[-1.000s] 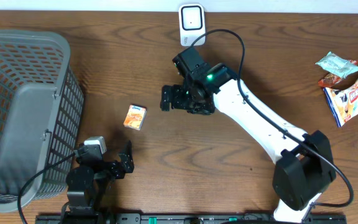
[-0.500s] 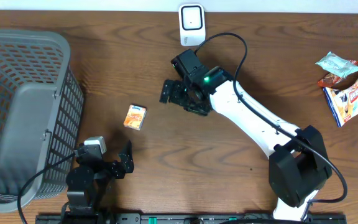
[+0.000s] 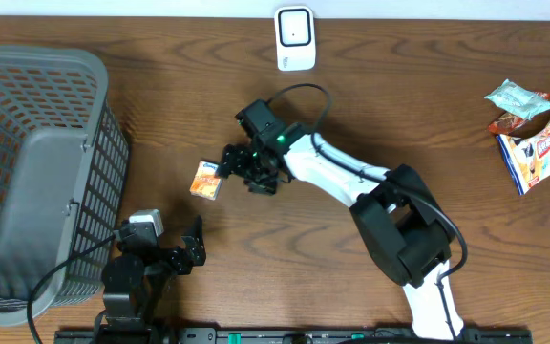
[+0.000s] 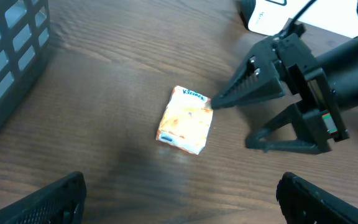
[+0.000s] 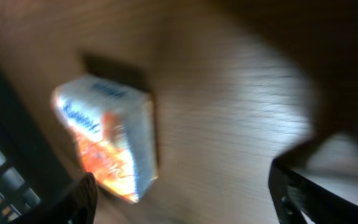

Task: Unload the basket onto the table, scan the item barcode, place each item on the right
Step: 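Grasp the Kleenex pack with the right gripper and lift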

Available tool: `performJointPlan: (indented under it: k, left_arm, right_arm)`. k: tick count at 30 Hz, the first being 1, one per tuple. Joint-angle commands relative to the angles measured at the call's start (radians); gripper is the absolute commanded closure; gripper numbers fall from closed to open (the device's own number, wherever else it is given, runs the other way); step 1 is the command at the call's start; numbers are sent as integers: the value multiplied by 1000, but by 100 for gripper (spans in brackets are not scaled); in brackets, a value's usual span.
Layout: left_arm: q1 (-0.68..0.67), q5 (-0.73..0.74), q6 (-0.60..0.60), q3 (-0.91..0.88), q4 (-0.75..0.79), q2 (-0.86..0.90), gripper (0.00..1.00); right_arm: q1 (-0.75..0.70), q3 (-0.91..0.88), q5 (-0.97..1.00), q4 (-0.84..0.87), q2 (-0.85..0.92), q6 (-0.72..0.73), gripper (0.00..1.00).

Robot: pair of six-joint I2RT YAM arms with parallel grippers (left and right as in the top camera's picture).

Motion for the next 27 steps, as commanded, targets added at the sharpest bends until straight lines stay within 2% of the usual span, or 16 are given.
performJointPlan:
  k: [1, 5, 14, 21, 22, 23, 27]
  left_arm:
    - [-3, 9, -10, -14, -15, -2, 2]
    - [-3, 9, -10, -14, -15, -2, 2]
    - [-3, 9, -10, -14, -15, -2, 2]
    - [-3, 9, -10, -14, -15, -2, 2]
    - [-3, 9, -10, -14, -15, -2, 2]
    - [-3, 9, -10, -14, -15, -2, 2]
    - [-3, 9, -10, -14, -15, -2, 2]
  right_arm:
    - [18, -6, -69, 29, 29, 11, 21]
    - [37, -6, -59, 63, 29, 14, 22]
    - [87, -6, 81, 114, 48, 38, 41]
    - [91, -6, 93, 140, 109, 38, 76]
    - [89, -6, 92, 140, 118, 35, 93]
    - [87, -6, 92, 140, 127, 35, 99]
    - [87, -6, 91, 129, 142, -69, 99]
